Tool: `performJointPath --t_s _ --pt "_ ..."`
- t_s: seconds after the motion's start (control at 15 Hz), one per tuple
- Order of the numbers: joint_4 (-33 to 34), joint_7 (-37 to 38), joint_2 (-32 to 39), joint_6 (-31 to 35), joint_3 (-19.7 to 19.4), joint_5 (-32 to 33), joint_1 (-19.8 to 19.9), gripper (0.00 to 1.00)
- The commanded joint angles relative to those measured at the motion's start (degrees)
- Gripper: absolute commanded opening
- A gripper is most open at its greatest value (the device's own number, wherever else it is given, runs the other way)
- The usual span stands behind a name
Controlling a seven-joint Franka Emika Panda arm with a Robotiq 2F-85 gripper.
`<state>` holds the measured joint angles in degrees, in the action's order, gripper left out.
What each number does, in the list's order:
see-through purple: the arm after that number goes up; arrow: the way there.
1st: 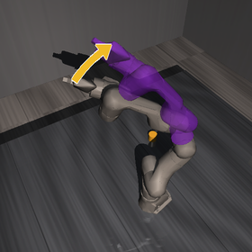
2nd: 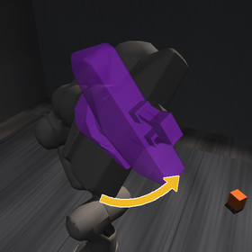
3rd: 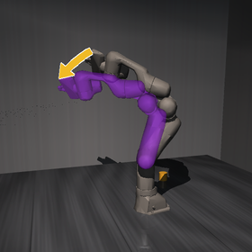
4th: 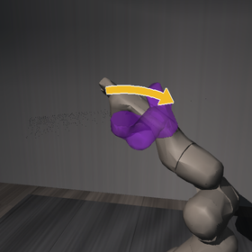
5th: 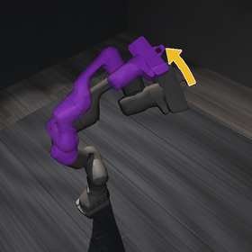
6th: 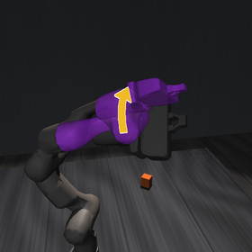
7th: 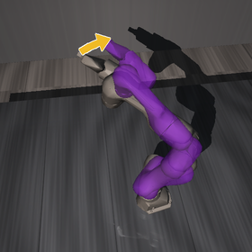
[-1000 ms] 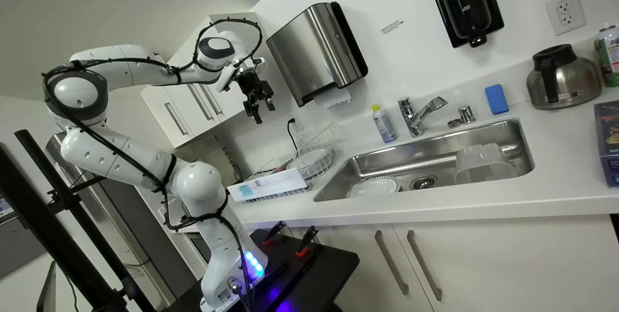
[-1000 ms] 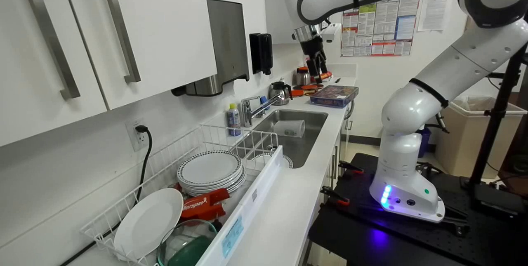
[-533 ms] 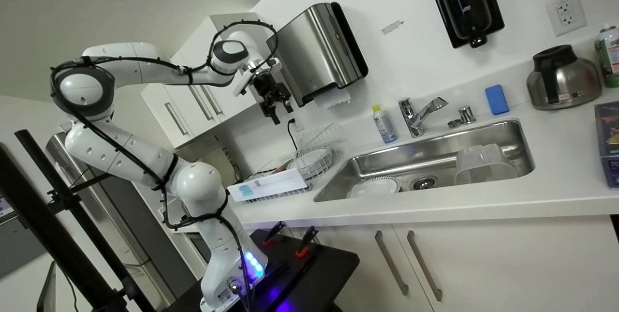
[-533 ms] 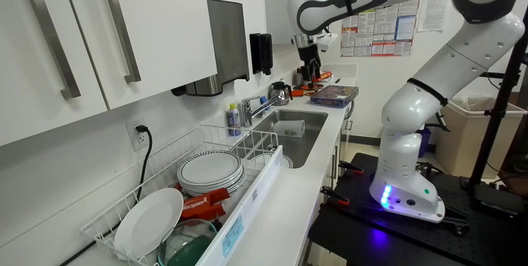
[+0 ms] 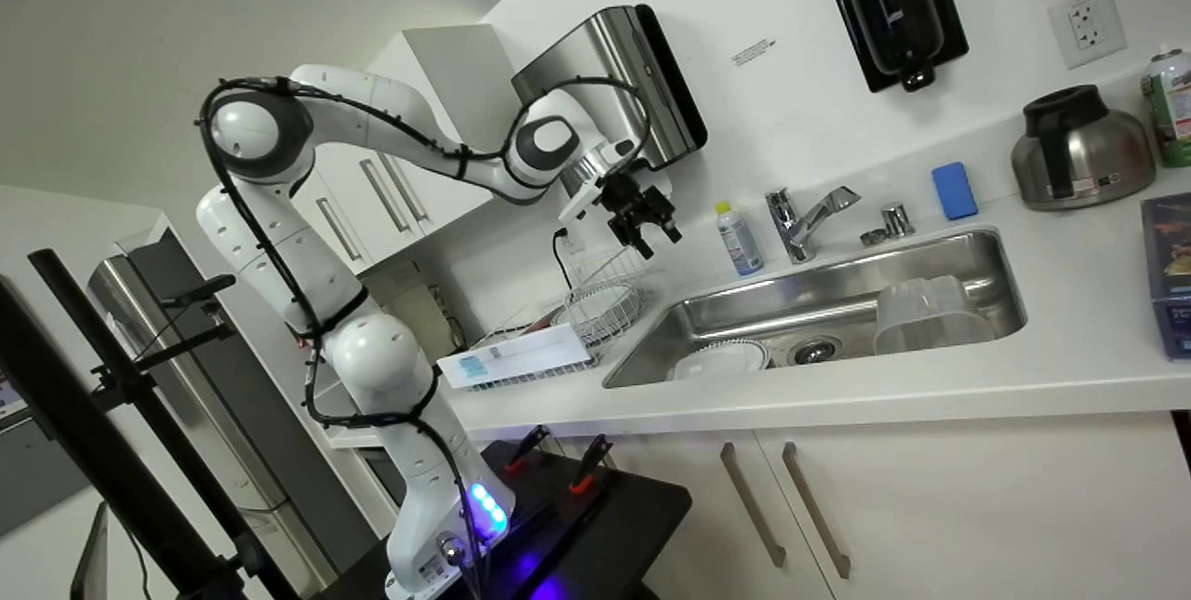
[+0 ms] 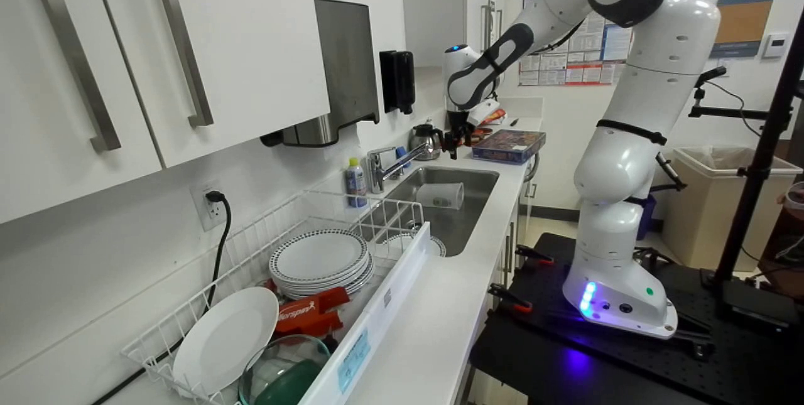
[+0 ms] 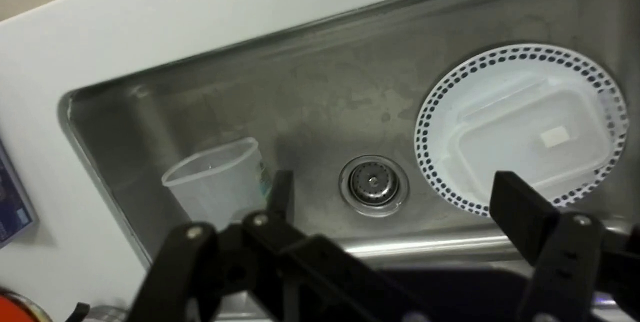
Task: Take out the sink drain stopper from the sink hole and position it in the sink basin
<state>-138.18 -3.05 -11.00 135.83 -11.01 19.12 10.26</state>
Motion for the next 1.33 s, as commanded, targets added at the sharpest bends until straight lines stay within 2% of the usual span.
performJointPath --t_s 0.0,0.2,0.47,0.67,1.0,1.27 --pt "0.9 1.7 3.0 1.6 0.5 1.4 1.0 1.00" --pt "3.3 4.7 8.2 2.5 0.6 3.3 0.9 1.00" --pt "4.1 4.7 8.4 2.5 0.8 3.3 0.9 1.00" --pt "7.5 5.8 16.4 5.2 0.8 -3.0 0.5 1.00" --pt "14.8 6.4 34.0 23.2 1.6 -16.7 1.4 1.00" --pt "25.0 9.4 47.9 31.0 1.9 -22.4 0.9 1.00"
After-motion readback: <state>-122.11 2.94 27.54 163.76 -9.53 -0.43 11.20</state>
